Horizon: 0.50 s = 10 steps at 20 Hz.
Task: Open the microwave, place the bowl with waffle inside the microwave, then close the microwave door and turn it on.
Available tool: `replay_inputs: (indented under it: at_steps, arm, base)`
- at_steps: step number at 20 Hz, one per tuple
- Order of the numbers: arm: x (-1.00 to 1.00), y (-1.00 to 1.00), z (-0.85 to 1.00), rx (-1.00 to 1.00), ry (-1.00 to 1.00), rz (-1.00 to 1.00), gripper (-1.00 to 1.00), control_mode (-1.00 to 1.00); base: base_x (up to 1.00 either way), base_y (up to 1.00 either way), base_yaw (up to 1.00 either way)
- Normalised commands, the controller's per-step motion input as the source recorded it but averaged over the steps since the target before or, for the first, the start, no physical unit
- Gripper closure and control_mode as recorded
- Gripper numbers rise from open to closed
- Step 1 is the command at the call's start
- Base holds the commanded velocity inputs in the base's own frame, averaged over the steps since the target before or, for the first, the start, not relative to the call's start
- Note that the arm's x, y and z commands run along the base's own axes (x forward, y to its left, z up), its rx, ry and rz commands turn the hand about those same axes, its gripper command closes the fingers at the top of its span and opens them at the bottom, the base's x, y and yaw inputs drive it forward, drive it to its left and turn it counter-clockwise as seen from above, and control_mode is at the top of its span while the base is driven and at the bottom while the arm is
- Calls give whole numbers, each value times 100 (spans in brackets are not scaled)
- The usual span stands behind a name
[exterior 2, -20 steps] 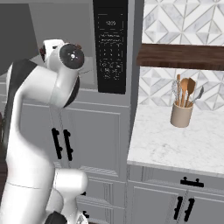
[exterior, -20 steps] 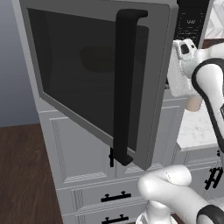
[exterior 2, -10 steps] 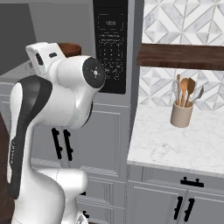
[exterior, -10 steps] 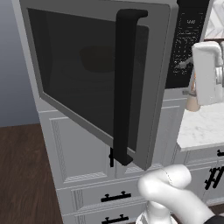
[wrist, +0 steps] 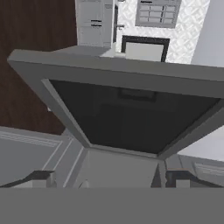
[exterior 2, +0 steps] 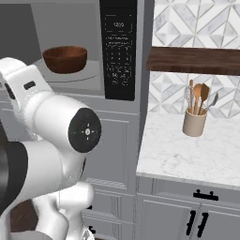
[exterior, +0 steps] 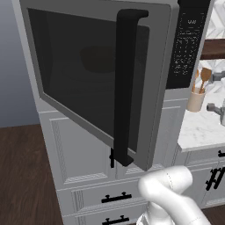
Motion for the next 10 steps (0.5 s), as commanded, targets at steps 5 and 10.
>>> replay_inputs:
  at_steps: [5, 10]
  arm:
    - [-100, 1, 6, 1, -14, 15, -100, -100]
    - [-100, 27, 0, 1, -9, 13, -100, -100]
  base:
    - [0, 0, 0]
    - [0, 0, 0]
